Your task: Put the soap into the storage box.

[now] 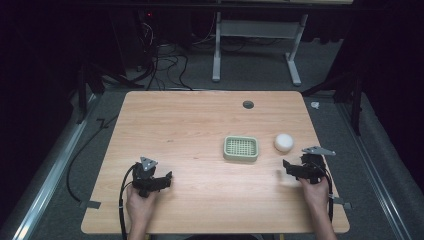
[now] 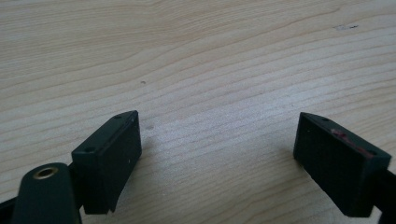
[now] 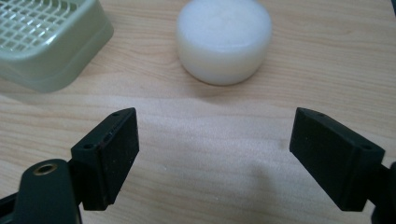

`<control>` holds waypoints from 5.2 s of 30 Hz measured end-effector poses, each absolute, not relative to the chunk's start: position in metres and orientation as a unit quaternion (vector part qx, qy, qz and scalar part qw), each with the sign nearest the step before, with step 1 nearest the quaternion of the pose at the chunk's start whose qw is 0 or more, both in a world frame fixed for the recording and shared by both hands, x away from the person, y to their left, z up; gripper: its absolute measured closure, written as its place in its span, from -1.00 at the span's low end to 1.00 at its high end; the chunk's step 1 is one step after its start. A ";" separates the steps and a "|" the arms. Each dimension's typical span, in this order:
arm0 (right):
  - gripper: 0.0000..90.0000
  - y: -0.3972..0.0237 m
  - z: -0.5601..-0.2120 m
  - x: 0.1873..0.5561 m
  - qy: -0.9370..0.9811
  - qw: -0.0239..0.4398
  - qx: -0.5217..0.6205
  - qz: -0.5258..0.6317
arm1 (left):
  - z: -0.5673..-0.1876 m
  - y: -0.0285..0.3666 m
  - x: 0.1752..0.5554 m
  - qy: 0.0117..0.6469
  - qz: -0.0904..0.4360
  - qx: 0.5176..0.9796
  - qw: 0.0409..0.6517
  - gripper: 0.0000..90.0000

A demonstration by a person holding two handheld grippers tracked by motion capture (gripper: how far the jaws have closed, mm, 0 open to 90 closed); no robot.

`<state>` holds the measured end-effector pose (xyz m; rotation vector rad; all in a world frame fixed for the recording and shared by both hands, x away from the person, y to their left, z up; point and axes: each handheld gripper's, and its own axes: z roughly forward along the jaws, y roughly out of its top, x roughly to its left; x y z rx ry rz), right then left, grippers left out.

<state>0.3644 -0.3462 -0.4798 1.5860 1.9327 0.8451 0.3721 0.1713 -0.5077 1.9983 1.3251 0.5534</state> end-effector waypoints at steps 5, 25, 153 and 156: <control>-0.65 -0.348 -0.476 0.370 0.708 0.249 0.585 0.308 | -0.508 0.171 0.372 0.508 0.212 0.765 0.334 -0.65; -0.67 -0.345 -0.456 0.403 0.703 0.250 0.583 0.322 | -0.508 0.171 0.372 0.508 0.212 0.765 0.335 -0.65; -0.46 -0.315 -0.436 0.433 0.734 0.219 0.552 0.328 | -0.508 0.172 0.372 0.508 0.211 0.765 0.336 -0.65; -0.46 -0.313 -0.434 0.432 0.737 0.217 0.549 0.330 | -0.508 0.172 0.372 0.508 0.210 0.765 0.336 -0.65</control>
